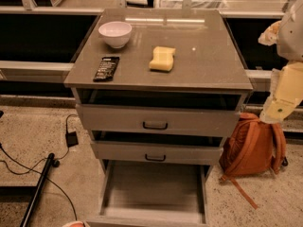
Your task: Close bottom drawer
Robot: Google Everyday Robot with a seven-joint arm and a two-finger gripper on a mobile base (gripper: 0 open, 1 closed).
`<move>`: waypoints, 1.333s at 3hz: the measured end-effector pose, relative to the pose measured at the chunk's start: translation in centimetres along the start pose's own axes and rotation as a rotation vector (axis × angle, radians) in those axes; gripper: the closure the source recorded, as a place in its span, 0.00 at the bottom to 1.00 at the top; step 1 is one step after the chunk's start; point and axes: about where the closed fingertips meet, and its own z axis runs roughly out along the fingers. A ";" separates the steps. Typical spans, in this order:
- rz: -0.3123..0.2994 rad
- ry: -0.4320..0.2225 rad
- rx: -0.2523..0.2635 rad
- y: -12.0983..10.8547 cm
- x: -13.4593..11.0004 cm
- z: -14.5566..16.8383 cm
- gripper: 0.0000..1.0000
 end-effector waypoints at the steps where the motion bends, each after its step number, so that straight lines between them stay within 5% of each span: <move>1: 0.000 0.000 0.000 0.0 0.0 0.0 0.00; 2: 0.007 -0.048 -0.058 0.9 -0.5 2.6 0.00; 4: -0.045 -0.365 -0.172 9.5 -4.4 11.6 0.00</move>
Offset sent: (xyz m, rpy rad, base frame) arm -0.0002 0.0264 -0.0730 0.1621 0.1400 0.0480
